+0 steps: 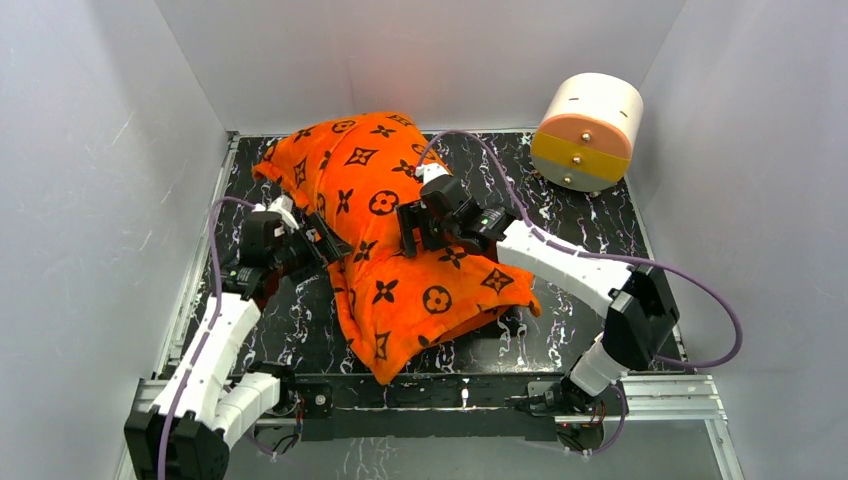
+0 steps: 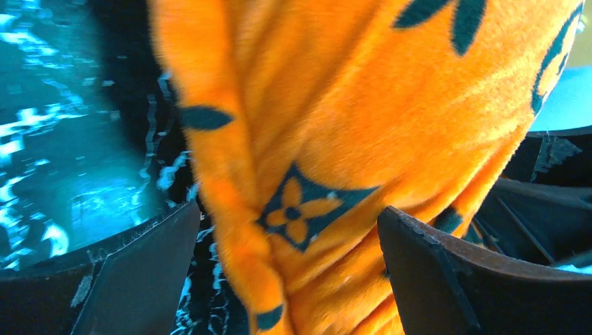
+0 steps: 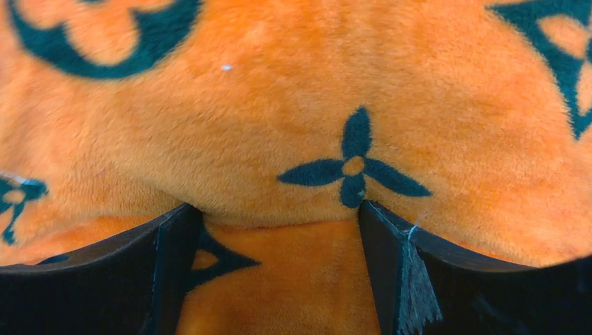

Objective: Remove the pillowcase from the pillow
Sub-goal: Move the pillow to the center of the board.

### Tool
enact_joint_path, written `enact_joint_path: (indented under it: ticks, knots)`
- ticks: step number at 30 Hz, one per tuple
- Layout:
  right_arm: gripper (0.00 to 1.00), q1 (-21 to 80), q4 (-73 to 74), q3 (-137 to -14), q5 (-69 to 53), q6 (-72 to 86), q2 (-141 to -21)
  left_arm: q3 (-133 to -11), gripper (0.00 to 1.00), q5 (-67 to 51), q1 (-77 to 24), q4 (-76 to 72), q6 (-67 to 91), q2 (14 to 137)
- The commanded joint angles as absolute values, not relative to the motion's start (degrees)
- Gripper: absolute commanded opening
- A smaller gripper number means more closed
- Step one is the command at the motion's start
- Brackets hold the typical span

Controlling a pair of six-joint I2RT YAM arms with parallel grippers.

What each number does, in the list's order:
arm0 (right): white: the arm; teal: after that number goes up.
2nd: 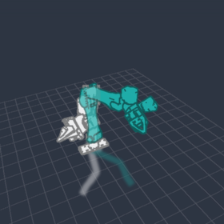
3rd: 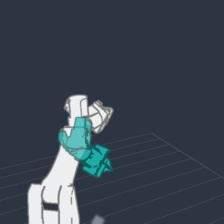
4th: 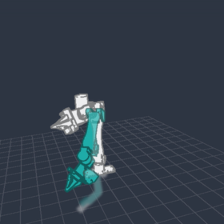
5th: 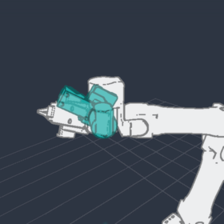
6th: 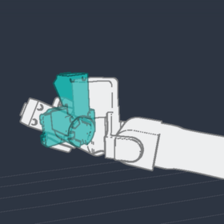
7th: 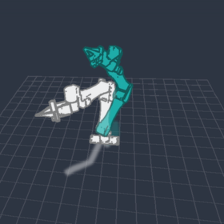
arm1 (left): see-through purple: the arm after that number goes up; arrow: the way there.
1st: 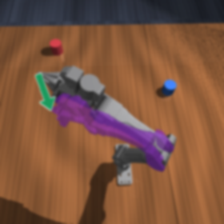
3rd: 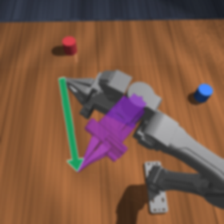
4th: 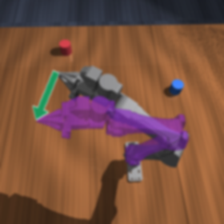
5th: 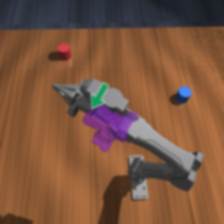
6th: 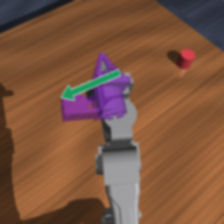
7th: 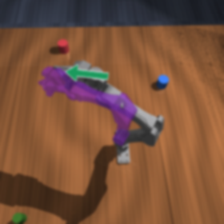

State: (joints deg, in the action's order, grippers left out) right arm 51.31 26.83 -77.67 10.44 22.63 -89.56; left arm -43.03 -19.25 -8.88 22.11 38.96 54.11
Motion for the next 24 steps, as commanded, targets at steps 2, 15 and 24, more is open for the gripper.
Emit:
enact_joint_path:
  ticks: [2, 15, 24]
  knots:
    - [0.9, 43.6, 30.8, -66.3, 12.3, 25.4, -92.4, -44.0, 0.98, -1.0, -9.2, 33.5, 38.5, 46.4]
    - [0.92, 41.9, 27.5, -62.7, 2.2, 26.1, -94.1, -24.2, 0.86, -36.0, -9.1, -25.0, 57.0, 57.5]
    - [0.88, 41.9, 30.1, -67.6, -0.3, 26.4, -89.4, -37.2, 0.0, -34.8, -9.2, -11.2, 49.4, 56.2]
